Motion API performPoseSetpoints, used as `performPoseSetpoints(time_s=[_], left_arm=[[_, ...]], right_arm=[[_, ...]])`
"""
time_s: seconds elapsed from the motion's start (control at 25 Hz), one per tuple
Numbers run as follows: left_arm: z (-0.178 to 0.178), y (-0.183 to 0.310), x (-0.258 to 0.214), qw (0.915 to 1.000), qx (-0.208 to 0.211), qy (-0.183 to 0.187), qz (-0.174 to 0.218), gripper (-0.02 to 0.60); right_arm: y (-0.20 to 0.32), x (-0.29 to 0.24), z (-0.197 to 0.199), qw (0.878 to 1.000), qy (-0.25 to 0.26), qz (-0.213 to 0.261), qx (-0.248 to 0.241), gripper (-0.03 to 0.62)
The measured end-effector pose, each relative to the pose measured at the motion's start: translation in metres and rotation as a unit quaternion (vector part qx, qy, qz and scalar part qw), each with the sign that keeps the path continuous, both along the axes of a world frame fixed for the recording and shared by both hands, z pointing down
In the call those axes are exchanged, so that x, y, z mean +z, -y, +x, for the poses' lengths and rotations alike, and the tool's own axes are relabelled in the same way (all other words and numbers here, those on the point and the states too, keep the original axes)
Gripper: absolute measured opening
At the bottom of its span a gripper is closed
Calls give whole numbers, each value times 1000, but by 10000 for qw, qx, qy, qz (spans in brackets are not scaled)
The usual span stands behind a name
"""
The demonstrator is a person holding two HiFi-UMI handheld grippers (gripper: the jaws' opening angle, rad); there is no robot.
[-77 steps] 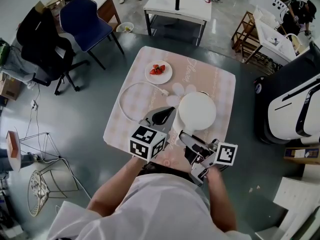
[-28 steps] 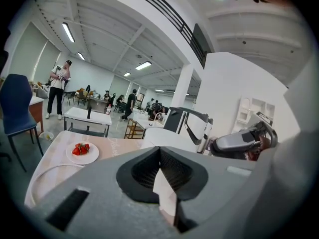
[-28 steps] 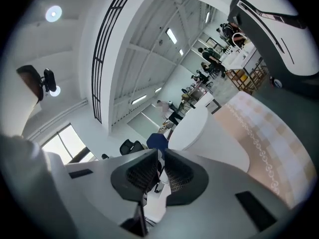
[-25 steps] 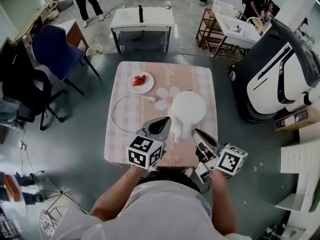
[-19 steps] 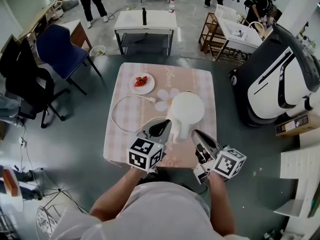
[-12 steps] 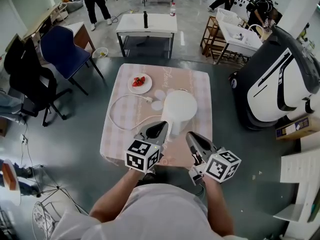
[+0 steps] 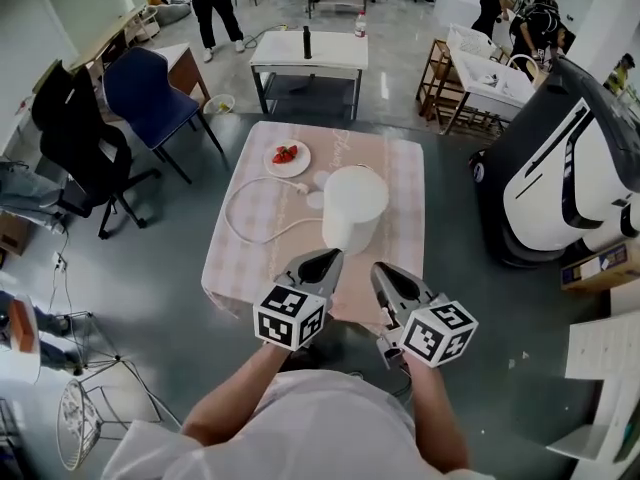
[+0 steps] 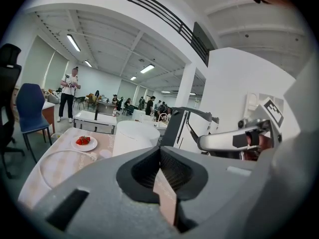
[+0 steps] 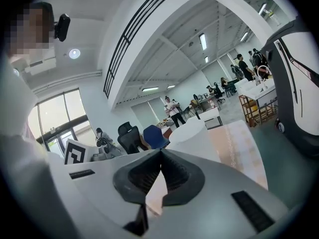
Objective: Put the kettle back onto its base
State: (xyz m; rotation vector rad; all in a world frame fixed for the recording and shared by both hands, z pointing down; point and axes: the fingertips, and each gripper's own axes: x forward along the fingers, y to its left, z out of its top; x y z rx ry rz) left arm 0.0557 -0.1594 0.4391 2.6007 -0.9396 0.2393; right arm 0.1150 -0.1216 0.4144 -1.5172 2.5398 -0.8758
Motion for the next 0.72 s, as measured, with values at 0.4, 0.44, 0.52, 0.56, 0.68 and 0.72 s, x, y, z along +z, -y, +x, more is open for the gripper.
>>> performPoseSetpoints(time_s=[0.4,0.44,0.52,0.56,0.68,0.72], left_arm=[[5,-43,1,9999,68,140,17,5],[4,-45,1,9999,64,144,24,5],[4,-48,0,9999,60,144,42,5],[4,-50,-1,9999,60,143,54,5],[4,-53,-4,9998,76,139,88,5],[4,-54,-4,9998,82,138,93,6]], right_arm=[[-34,2,-6,9977,-630,215,-122,5],[-36,2,-8,9976,-635,224,-140,5],[-39,2,-8,9976,-631,235,-153,5],[-40,1,-8,9975,-645,243,-157,5],[-43,0,-10,9968,-728,282,-168,5],[-44,-1,-10,9966,-748,289,-169,5]])
